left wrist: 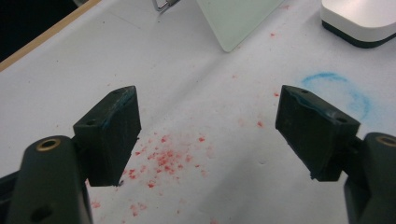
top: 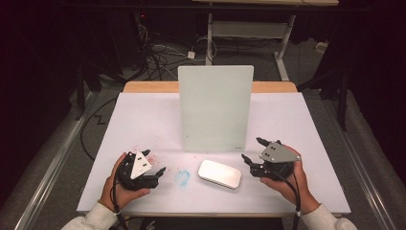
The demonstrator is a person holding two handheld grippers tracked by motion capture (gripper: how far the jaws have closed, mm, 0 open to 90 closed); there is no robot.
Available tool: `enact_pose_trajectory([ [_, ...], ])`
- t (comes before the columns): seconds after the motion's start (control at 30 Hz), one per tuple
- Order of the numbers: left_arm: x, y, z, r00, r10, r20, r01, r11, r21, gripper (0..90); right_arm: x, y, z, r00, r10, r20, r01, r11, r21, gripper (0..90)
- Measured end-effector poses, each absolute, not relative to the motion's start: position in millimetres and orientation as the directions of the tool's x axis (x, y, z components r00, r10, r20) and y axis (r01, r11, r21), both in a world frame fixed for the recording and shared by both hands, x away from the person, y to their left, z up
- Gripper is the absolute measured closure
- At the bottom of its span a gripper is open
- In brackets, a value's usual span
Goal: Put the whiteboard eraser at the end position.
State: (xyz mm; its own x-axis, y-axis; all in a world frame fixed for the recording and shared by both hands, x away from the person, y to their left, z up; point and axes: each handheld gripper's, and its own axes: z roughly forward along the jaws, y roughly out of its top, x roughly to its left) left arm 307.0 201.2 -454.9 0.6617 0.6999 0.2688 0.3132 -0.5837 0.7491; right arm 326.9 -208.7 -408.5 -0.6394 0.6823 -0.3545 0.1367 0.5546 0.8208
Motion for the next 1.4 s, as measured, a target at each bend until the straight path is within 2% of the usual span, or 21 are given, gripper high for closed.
enact_pose_trajectory([
  [0.4, 307.8, 199.1, -455.8, 0.665, 0.694, 0.277, 0.311, -0.594, 0.742, 21.4, 328.4, -234.5, -411.0, -0.572, 0.737, -0.36, 0.135, 0.517, 0.845, 22.0],
  [1.03, 307.3, 197.2, -456.2, 0.67, 0.683, 0.29, 0.302, -0.608, 0.734, 21.5, 329.3, -267.4, -424.9, -0.517, 0.783, -0.345, 0.18, 0.494, 0.851, 21.9],
  [1.2, 305.6, 196.5, -455.1, 0.668, 0.68, 0.303, 0.293, -0.614, 0.733, 21.5, 328.0, -277.1, -431.8, -0.511, 0.8, -0.314, 0.195, 0.464, 0.864, 21.8],
  [1.4, 305.0, 195.4, -454.7, 0.667, 0.674, 0.318, 0.285, -0.625, 0.727, 21.4, 325.3, -283.6, -440.9, -0.505, 0.812, -0.291, 0.215, 0.444, 0.87, 16.9],
])
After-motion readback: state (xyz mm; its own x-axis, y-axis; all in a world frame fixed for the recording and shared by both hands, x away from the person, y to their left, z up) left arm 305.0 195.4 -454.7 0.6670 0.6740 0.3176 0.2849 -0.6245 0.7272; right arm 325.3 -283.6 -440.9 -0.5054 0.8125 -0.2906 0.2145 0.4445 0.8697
